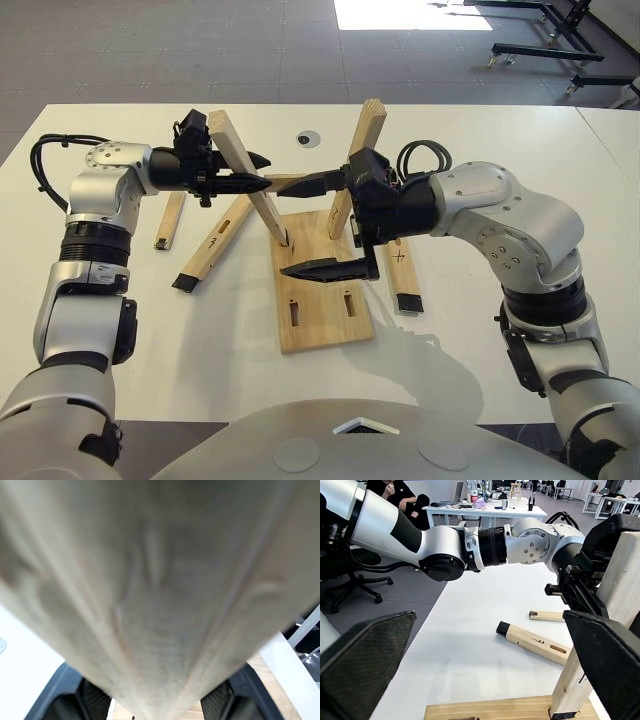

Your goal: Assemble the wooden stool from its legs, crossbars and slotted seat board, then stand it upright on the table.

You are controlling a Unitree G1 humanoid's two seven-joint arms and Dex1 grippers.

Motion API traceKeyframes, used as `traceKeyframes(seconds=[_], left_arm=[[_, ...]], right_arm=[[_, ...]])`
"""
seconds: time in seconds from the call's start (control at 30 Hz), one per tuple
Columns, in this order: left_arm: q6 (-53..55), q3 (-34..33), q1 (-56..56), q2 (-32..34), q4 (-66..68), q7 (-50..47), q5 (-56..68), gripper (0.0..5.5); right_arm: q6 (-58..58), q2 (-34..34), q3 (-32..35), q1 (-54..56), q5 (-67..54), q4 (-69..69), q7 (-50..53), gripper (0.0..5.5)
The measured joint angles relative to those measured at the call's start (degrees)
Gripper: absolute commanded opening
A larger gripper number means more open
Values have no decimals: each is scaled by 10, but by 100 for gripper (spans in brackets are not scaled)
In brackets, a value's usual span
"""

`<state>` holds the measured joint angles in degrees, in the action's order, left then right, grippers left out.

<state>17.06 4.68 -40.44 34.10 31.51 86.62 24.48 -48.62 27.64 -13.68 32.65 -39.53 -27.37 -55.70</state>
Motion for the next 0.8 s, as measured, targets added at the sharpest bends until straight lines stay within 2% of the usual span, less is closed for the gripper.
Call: traceKeyframes(seconds=[0.33,0.8], left_arm=[[-2,2,-7,-2,11,0,-4,202],[1,-7,4,-5,-8,-5,-3,202]], right_arm=[[19,-11,-9,2,19,1,24,540],[44,-62,4,101,83,63,132,280]])
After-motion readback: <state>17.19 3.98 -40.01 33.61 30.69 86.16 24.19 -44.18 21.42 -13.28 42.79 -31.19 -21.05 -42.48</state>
